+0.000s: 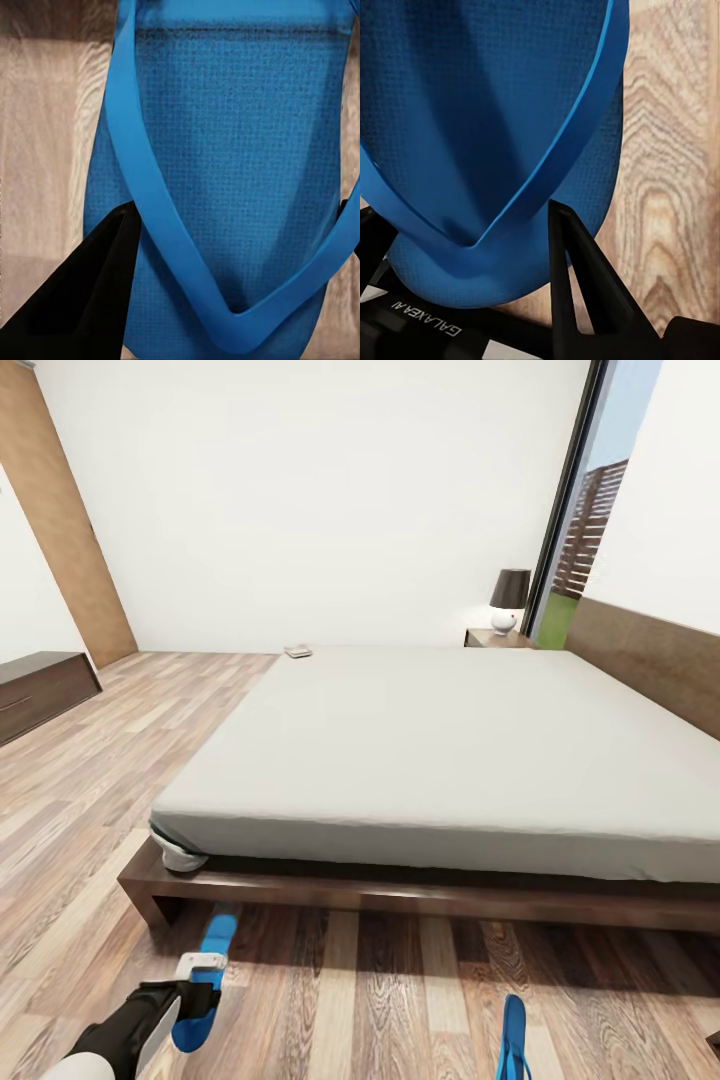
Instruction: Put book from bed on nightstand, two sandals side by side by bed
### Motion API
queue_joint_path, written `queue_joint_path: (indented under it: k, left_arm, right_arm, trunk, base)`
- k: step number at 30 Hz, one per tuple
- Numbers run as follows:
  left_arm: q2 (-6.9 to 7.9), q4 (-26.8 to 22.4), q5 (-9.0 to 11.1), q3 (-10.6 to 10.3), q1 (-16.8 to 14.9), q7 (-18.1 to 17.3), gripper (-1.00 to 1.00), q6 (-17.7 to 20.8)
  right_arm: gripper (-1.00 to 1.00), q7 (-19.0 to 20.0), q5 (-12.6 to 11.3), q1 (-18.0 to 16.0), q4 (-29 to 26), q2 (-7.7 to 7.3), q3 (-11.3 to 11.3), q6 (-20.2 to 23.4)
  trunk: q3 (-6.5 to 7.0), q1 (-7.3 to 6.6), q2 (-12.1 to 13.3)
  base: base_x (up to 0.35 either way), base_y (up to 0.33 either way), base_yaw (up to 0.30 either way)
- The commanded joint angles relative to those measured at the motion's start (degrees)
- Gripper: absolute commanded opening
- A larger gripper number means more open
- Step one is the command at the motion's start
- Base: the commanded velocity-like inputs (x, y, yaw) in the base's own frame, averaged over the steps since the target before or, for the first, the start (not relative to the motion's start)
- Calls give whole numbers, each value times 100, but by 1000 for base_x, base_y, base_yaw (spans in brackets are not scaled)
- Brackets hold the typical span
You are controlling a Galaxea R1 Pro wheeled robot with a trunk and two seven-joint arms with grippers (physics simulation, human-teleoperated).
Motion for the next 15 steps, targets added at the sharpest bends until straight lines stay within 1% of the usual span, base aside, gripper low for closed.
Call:
queue_joint_path:
  k: [1,4,8,15]
  left_arm:
    - [9,2,12,-13,2,-7,-100,27]
    - [31,21,19,1,5,-9,-100,2]
    - [106,25,47,23,6,-10,-100,-50]
    - [97,23,69,18,13,-9,-100,-137]
  right_arm:
    - [-100,34,32,-2,-9,-6,-50,64]
    - [-100,33,32,-2,-9,-25,-55,69]
    - [-100,43,32,-1,-9,-30,-56,69]
    - [-100,63,32,-1,-9,-30,-61,87]
  trunk:
    - [-5,-1,-2]
    - [-5,-1,-2]
    - [-5,-1,-2]
    - [-131,153,-283]
  base:
    - [0,0,0]
    - [0,0,0]
    - [0,0,0]
    - [0,0,0]
